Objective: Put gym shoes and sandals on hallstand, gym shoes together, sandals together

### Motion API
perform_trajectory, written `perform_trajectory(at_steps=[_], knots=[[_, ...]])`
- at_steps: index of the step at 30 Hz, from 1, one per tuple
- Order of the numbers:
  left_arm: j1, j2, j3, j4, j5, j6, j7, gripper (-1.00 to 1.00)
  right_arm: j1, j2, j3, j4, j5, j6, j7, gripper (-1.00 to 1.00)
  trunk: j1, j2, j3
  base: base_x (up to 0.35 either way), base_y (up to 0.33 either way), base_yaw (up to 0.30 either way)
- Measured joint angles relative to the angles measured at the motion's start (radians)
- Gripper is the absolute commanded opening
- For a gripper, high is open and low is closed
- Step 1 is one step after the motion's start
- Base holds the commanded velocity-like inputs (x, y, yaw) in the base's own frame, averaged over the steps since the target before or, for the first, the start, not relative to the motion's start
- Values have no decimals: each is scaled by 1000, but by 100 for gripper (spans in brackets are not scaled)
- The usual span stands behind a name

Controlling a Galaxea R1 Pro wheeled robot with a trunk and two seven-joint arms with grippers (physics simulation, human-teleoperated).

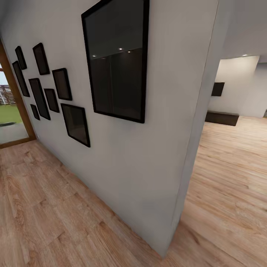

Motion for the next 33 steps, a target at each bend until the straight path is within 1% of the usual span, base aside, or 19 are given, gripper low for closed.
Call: perform_trajectory(at_steps=[1, 2, 4, 8, 11, 14, 22, 33], knots=[[0, 0, 0, 0, 0, 0, 0, 100, 0, 0, 0, 0, 0, 0, 0, 100, 0, 0, 0, 0, 0, 0], [1, -6, -2, 6, 1, 4, -5, 100, -4, 6, -1, -5, 1, 1, 4, 100, 0, 0, 0, 0, 0, 0], [1, -6, -1, 17, 1, 5, -6, 100, -4, 15, -1, -10, 1, 6, 4, 100, 0, 0, 0, 0, 0, 0], [2, -5, -1, 24, 0, 5, -6, 100, -5, 17, -1, -11, 0, 8, 4, 100, 0, 0, 0, 0, 0, 0], [3, -5, -1, 24, 0, 5, -6, 100, -8, 33, -1, -27, 1, 9, 4, 100, 0, 0, 0, 0, 0, 0], [3, -4, -1, 24, 0, 5, -6, 100, -11, 41, 0, -43, 0, 9, 4, 100, 0, 0, 0, 0, 0, 0], [3, -3, -1, 26, 1, 4, -6, 100, -13, 47, -2, -57, 0, 10, 4, 100, 0, 0, 0, 0, 0, 0], [3, -3, -1, 25, 1, 4, -6, 100, -14, 49, -4, -61, -1, 10, 5, 100, 0, 0, 0, 0, 0, 0]])
